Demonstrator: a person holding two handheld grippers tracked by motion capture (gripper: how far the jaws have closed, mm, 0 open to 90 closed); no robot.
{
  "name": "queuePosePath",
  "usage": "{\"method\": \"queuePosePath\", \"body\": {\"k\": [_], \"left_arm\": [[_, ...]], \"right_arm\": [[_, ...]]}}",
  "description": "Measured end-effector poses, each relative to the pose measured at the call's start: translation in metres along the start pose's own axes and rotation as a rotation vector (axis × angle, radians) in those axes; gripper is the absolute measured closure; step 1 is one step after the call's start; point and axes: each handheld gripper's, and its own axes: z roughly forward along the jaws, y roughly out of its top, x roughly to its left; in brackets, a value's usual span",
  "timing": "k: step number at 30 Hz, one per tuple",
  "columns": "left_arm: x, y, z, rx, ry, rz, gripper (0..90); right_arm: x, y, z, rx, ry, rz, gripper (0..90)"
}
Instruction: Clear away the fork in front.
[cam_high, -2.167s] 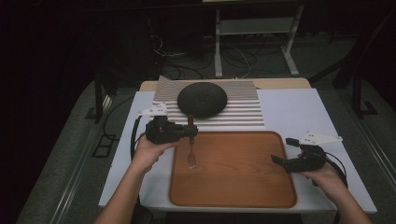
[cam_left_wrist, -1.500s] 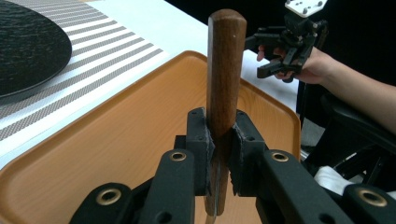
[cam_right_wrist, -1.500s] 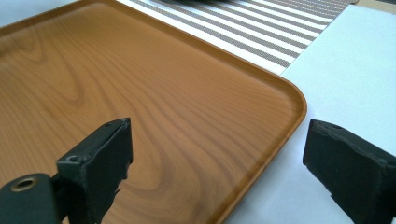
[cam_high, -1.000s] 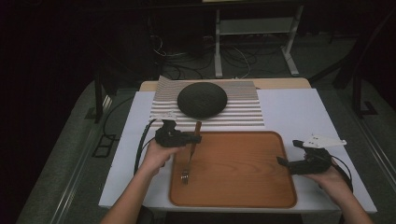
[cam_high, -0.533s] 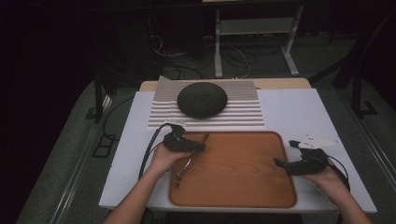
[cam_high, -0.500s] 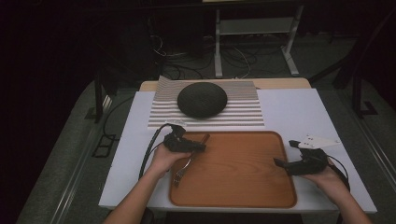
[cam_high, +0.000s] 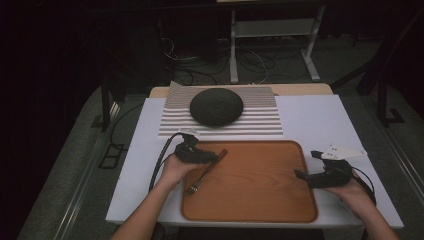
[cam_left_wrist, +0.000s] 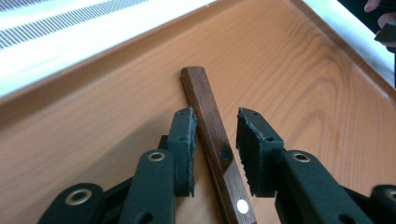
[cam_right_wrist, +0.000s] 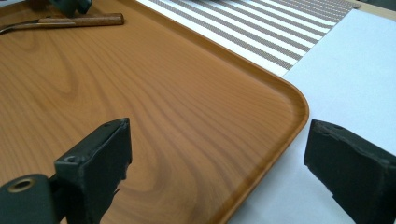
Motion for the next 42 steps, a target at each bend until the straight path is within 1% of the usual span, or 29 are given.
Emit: {"method": "queuePosePath", "body": {"k": [2,4,7,8,11,13,15,17,21,22,24,32,42], "left_arm": [[-0.005,0.002,-0.003,-0.014,0.022,0.028,68.4],[-0.012,0.006,-0.005,-0.022,0.038,0.064,74.4],[-0.023,0.010,-0.003,-0.019,0.032,0.117,88.0],[-0.026,0.011,-0.001,-0.006,0.030,0.135,89.5],[-0.035,0.012,0.009,0.044,0.036,0.187,89.7],[-0.039,0.011,0.016,0.068,0.036,0.206,89.7],[-0.040,0.010,0.021,0.086,0.037,0.214,89.7],[-0.040,0.009,0.025,0.111,0.050,0.222,89.7],[-0.036,0.007,0.029,0.141,0.073,0.227,89.7],[-0.034,0.007,0.029,0.133,0.063,0.215,89.7],[-0.031,0.007,0.027,0.130,0.078,0.212,89.7],[-0.019,0.006,0.017,0.111,0.105,0.166,89.7],[-0.001,0.001,-0.001,0.090,0.154,0.113,89.7]], "right_arm": [[-0.001,0.000,0.000,0.000,0.000,0.003,7.5],[-0.001,0.000,0.000,-0.002,0.000,0.007,7.5],[-0.002,-0.001,-0.001,-0.001,0.001,0.007,7.5],[-0.002,-0.001,-0.001,0.000,0.002,0.010,7.5],[-0.003,-0.001,-0.001,-0.003,0.002,0.017,7.5],[-0.003,-0.001,-0.001,-0.004,0.004,0.022,7.5],[-0.004,-0.001,0.000,-0.006,0.005,0.028,7.5],[-0.003,-0.001,-0.001,-0.006,0.006,0.027,7.5],[-0.003,-0.002,-0.002,-0.004,-0.001,0.030,7.5],[-0.003,-0.002,-0.002,-0.003,-0.001,0.031,7.5],[-0.003,-0.002,-0.002,-0.003,0.001,0.034,7.5],[-0.002,-0.003,0.000,0.002,0.009,0.030,7.5],[-0.003,-0.005,-0.001,-0.002,0.016,0.042,7.4]]}}
